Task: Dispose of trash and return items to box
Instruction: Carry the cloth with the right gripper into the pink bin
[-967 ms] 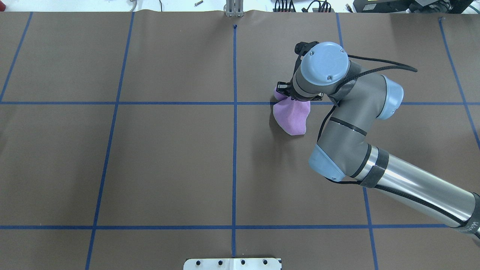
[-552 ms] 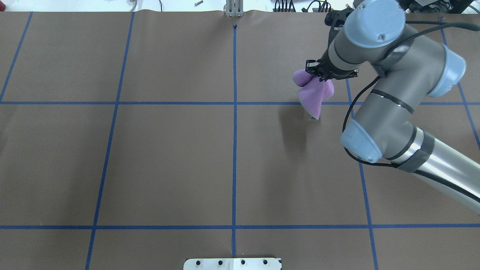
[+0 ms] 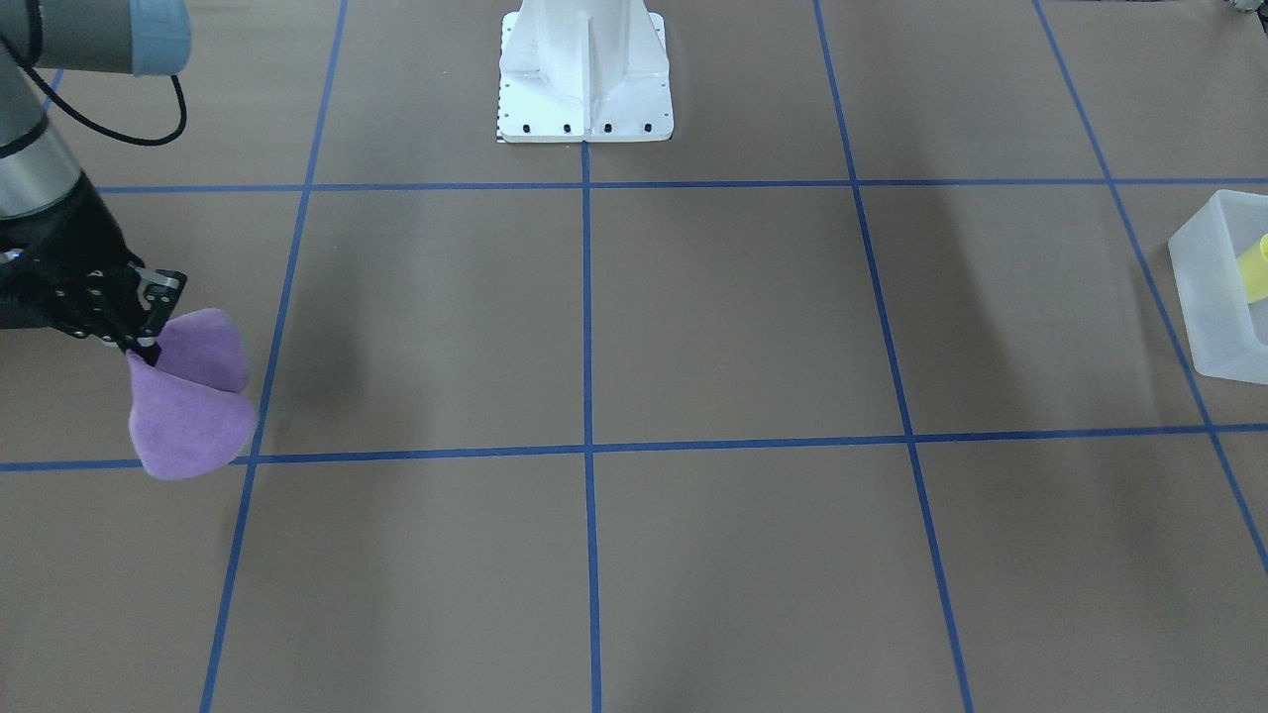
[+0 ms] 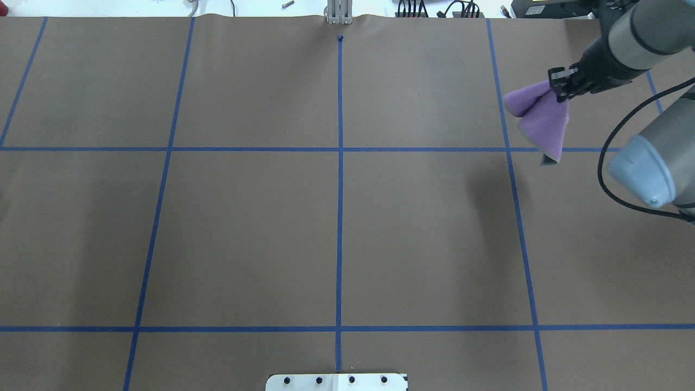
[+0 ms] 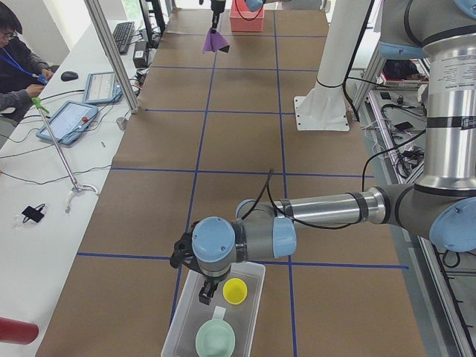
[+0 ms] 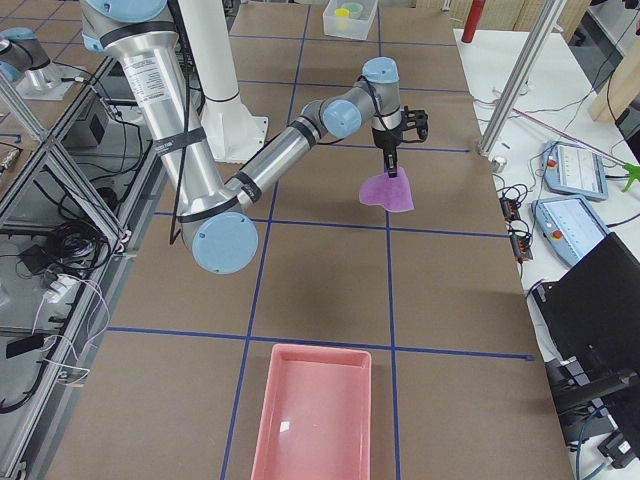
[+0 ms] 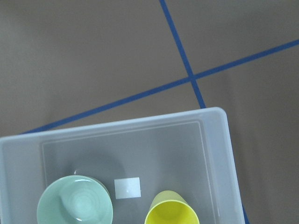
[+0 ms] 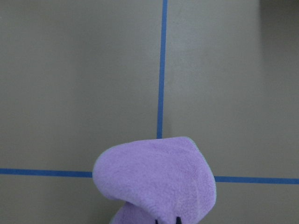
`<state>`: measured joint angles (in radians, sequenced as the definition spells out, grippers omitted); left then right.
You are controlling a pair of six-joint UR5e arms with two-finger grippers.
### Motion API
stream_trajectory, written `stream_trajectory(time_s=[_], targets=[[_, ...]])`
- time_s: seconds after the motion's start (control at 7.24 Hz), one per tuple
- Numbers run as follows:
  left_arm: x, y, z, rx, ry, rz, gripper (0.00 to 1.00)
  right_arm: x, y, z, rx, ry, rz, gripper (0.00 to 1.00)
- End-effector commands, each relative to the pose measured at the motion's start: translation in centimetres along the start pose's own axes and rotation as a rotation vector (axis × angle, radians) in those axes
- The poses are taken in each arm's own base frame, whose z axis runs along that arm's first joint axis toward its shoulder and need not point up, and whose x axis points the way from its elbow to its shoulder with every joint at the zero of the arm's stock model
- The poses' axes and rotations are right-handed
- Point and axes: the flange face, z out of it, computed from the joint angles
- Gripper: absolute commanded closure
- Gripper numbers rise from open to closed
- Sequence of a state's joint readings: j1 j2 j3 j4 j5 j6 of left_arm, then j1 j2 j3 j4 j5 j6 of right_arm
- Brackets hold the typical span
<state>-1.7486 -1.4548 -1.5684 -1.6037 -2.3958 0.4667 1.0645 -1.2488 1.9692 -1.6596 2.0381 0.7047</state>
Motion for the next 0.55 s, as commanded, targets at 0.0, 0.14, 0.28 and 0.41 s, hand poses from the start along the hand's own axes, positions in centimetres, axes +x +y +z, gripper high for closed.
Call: stream_trajectory(time_s=[0.0, 0.14, 0.28, 0.41], targets=[[2.6, 3.0, -0.3, 0.003, -0.025, -0.116, 0.02, 9.9, 2.1, -1.6, -0.039, 0.001, -0.094, 1.00], [4.2, 2.9, -1.0, 0.012, -0.031, -0.126, 0.02, 16.6, 3.8, -2.5, -0.069, -0.021, -0.128, 1.00], [5.4, 2.4, -1.1, 0.010, -0.034, -0.125, 0.02, 23.7, 6.4, -3.6, -0.082, -0.038, -0.162, 1.00], [6.3, 1.8, -0.7, -0.002, -0.030, -0.137, 0.02, 29.9, 9.3, -4.9, -0.083, -0.033, -0.175, 1.00]])
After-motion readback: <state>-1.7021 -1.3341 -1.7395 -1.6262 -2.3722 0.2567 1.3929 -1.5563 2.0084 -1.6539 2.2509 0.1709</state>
